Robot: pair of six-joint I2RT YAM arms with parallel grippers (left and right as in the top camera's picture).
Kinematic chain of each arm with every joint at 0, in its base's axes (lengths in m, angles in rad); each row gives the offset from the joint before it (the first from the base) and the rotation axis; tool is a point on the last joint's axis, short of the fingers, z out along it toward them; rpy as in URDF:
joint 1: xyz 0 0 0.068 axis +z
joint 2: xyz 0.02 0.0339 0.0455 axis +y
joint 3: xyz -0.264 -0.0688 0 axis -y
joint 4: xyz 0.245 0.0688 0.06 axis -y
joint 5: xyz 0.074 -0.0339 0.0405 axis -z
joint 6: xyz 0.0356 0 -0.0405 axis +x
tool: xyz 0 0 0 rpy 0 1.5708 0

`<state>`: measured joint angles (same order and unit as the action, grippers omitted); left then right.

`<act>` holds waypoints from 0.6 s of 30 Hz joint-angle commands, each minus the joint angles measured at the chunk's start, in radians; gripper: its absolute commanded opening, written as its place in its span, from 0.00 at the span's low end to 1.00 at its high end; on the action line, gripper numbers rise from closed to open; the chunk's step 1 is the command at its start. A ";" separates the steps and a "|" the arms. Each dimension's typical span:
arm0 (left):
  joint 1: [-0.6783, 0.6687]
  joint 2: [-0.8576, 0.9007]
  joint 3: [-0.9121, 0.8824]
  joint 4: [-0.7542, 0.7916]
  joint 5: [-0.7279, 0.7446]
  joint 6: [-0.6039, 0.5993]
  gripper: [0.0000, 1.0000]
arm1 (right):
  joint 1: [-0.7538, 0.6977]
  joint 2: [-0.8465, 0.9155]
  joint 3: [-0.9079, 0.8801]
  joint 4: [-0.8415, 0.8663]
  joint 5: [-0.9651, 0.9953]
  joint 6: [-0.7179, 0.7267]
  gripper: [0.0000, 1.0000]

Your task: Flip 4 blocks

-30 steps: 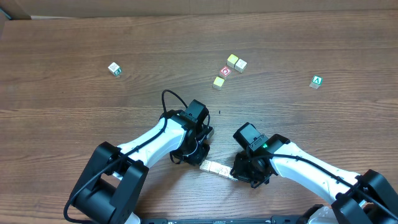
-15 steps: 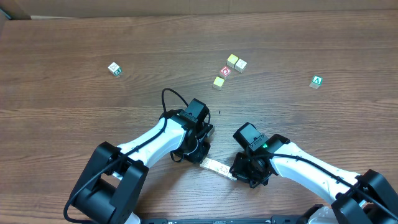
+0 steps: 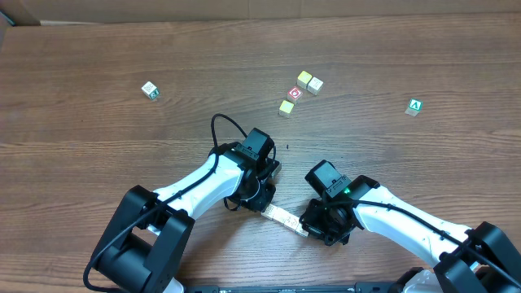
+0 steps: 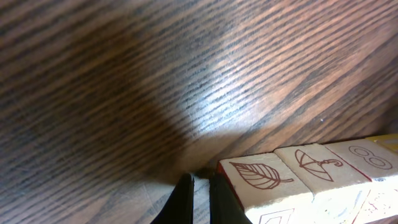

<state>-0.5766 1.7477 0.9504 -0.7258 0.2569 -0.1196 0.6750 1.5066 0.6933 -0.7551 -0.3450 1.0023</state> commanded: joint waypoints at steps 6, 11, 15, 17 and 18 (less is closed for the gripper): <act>-0.013 0.006 -0.007 0.030 -0.005 0.017 0.04 | 0.037 -0.001 -0.007 0.019 -0.023 0.076 0.04; -0.013 0.006 -0.007 0.036 -0.008 0.047 0.04 | 0.078 -0.001 -0.007 0.039 -0.017 0.129 0.04; -0.013 0.006 -0.007 0.045 -0.023 0.047 0.04 | 0.108 -0.001 -0.007 0.059 -0.012 0.174 0.04; -0.013 0.006 -0.007 0.048 -0.024 0.064 0.04 | 0.119 -0.001 -0.007 0.068 -0.013 0.188 0.04; -0.013 0.006 -0.007 0.049 -0.025 0.075 0.04 | 0.124 -0.001 -0.007 0.070 -0.012 0.197 0.04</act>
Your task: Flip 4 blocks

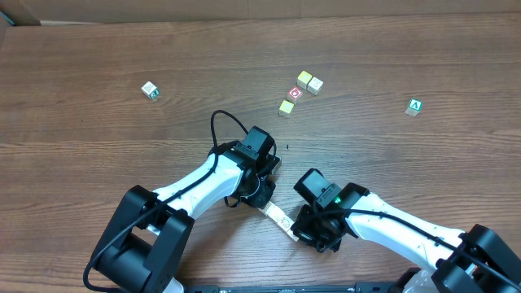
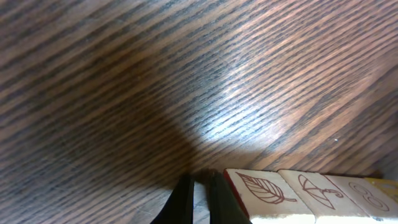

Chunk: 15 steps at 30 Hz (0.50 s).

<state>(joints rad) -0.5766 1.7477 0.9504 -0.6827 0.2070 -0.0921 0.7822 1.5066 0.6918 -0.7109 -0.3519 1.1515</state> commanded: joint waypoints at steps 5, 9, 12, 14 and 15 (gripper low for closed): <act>-0.013 0.006 -0.007 0.012 0.018 0.089 0.04 | 0.030 -0.001 -0.005 0.029 -0.006 0.066 0.04; -0.013 0.006 -0.008 0.018 0.016 0.117 0.04 | 0.037 -0.001 -0.005 0.031 -0.005 0.093 0.04; -0.013 0.006 -0.008 0.026 -0.002 0.117 0.04 | 0.044 -0.001 -0.005 0.035 -0.005 0.106 0.04; -0.013 0.006 -0.008 0.031 -0.005 0.120 0.04 | 0.050 -0.001 -0.005 0.043 -0.005 0.107 0.04; -0.013 0.006 -0.008 0.034 -0.005 0.123 0.04 | 0.054 -0.001 -0.005 0.046 -0.005 0.114 0.04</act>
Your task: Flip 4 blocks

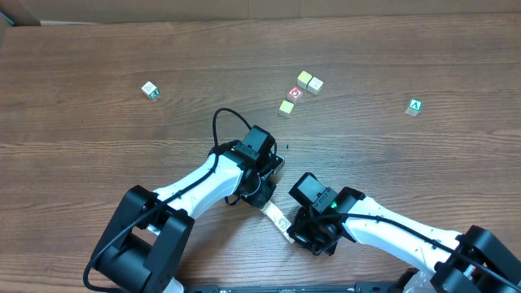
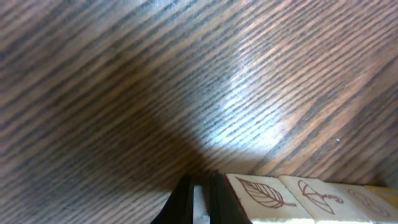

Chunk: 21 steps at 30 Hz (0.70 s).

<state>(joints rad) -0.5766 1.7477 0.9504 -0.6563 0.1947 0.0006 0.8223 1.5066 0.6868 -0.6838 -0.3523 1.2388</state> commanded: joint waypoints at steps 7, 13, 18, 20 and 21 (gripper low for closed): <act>-0.013 0.006 -0.007 0.018 0.007 0.031 0.04 | 0.032 -0.001 0.000 0.029 0.000 0.066 0.04; -0.013 0.006 -0.007 0.023 0.008 0.054 0.04 | 0.043 -0.001 0.000 0.032 0.003 0.076 0.04; -0.013 0.006 -0.008 0.023 0.006 0.079 0.04 | 0.043 -0.001 0.000 0.032 0.002 0.087 0.04; -0.013 0.006 -0.008 0.026 0.006 0.080 0.04 | 0.043 -0.001 0.000 0.033 0.002 0.098 0.04; -0.013 0.006 -0.008 0.027 0.006 0.080 0.04 | 0.043 -0.001 0.000 0.033 0.002 0.098 0.04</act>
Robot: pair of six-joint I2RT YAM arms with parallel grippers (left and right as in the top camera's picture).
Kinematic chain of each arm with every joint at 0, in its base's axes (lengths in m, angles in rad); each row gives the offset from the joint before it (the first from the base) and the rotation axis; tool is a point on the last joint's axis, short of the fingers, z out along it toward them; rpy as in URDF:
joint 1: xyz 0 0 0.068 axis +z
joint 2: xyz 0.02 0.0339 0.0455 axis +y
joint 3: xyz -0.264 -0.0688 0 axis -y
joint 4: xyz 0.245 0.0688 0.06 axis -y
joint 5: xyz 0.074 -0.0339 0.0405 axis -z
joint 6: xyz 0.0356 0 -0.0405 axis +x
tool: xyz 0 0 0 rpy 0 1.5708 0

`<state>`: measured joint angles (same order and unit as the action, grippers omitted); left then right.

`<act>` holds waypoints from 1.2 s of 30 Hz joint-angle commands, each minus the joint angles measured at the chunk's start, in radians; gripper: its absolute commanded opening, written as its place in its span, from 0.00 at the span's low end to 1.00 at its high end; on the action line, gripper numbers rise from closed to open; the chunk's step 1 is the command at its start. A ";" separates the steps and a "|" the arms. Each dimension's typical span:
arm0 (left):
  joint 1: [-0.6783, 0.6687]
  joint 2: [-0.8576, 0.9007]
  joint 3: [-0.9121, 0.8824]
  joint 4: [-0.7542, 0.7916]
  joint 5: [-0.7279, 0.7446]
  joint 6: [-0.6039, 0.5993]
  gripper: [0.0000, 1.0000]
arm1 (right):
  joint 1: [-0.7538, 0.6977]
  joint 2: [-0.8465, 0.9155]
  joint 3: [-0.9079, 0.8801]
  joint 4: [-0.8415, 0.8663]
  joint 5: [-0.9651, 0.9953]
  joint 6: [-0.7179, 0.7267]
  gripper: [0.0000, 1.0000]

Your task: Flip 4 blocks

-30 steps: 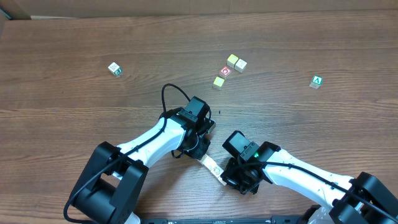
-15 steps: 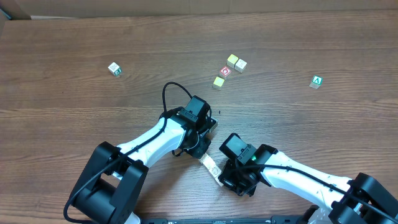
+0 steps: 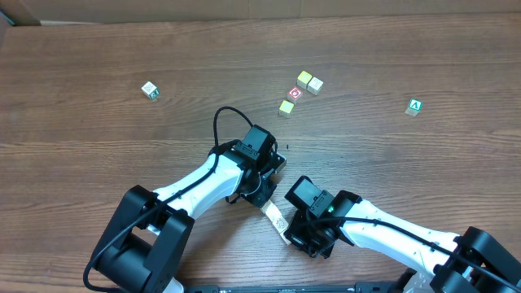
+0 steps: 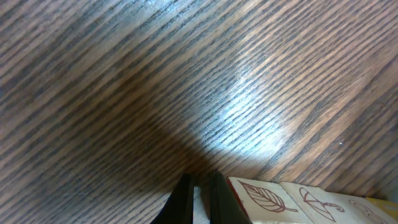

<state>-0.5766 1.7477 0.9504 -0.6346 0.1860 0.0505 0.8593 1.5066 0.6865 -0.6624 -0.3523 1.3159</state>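
Note:
A short row of pale picture blocks [image 3: 275,218] lies on the wooden table [image 3: 98,163] between my two grippers. My left gripper [image 3: 263,199] stands at the row's upper end. In the left wrist view its fingers [image 4: 219,202] are close together, and the right one touches the leaf block [image 4: 264,196]. An umbrella block [image 4: 317,202] follows, then a third one at the frame's corner. My right gripper [image 3: 290,236] is at the row's lower end, its jaws hidden under the wrist.
Loose blocks lie farther back: a white and green one [image 3: 149,89] at the left, a cluster of yellow and red-marked ones [image 3: 295,94] in the middle, and a green letter block [image 3: 415,106] at the right. The table's front edge is close below the arms.
My right gripper has shifted a little to the left, and the row's lower end with it. The row lies steeper. The blocks sit lower in the left wrist view.
The row first lay slanting to the right between both grippers. At each later moment my right gripper stood farther left and the row's lower end had swung with it. The upper end stayed at my left gripper throughout.

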 commanded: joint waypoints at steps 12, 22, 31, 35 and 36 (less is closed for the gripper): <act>-0.013 0.006 -0.007 0.034 0.013 0.033 0.04 | 0.006 -0.001 0.000 0.011 0.002 0.024 0.04; -0.013 0.015 -0.008 0.048 0.013 0.033 0.04 | 0.006 -0.001 0.000 0.011 -0.001 0.024 0.04; -0.013 0.089 -0.008 0.037 0.013 0.032 0.04 | 0.006 -0.001 0.000 0.011 -0.002 0.024 0.04; -0.013 0.096 -0.008 0.010 0.011 0.032 0.04 | 0.006 -0.001 0.000 0.011 -0.002 0.024 0.04; -0.013 0.096 -0.008 0.004 0.011 0.032 0.04 | 0.006 -0.001 0.000 0.011 -0.002 0.024 0.04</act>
<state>-0.5766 1.7775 0.9707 -0.6083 0.1936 0.0628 0.8593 1.5066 0.6865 -0.6544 -0.3519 1.3315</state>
